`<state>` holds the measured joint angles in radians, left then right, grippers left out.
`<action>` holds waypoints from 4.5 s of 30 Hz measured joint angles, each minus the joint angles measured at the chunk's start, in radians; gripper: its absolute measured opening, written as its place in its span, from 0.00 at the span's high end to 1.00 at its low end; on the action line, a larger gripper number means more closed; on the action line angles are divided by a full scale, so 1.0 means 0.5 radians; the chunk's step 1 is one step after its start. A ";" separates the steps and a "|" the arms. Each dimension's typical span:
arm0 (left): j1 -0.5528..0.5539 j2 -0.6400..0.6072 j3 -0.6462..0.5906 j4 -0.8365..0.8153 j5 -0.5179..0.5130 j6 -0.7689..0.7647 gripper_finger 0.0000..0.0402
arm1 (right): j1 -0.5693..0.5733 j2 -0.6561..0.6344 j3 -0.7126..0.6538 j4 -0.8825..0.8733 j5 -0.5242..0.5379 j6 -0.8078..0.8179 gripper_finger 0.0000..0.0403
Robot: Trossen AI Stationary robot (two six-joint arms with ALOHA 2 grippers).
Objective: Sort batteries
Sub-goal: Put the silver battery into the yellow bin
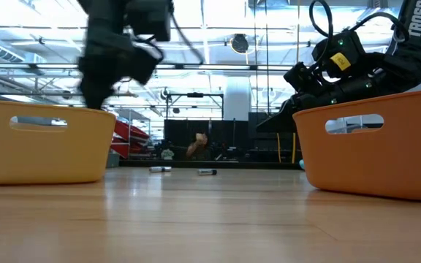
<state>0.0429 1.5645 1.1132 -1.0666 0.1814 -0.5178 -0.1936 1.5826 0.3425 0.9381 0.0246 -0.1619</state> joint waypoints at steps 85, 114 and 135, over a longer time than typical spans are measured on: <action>-0.279 -0.056 -0.274 0.205 -0.026 0.137 0.93 | 0.055 0.000 0.000 -0.071 0.056 0.108 0.81; 0.021 0.189 -0.155 1.340 -0.498 0.809 0.72 | 0.313 -0.002 0.276 -0.732 0.318 0.151 0.84; 0.226 0.524 -0.157 1.867 -0.249 0.934 0.55 | 0.229 -0.005 0.981 -2.382 -0.119 -0.356 0.62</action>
<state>0.1558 1.8263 1.0348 -0.1330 0.0567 -0.0506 -0.0791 1.5803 0.8330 -0.2531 -0.0347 -0.3399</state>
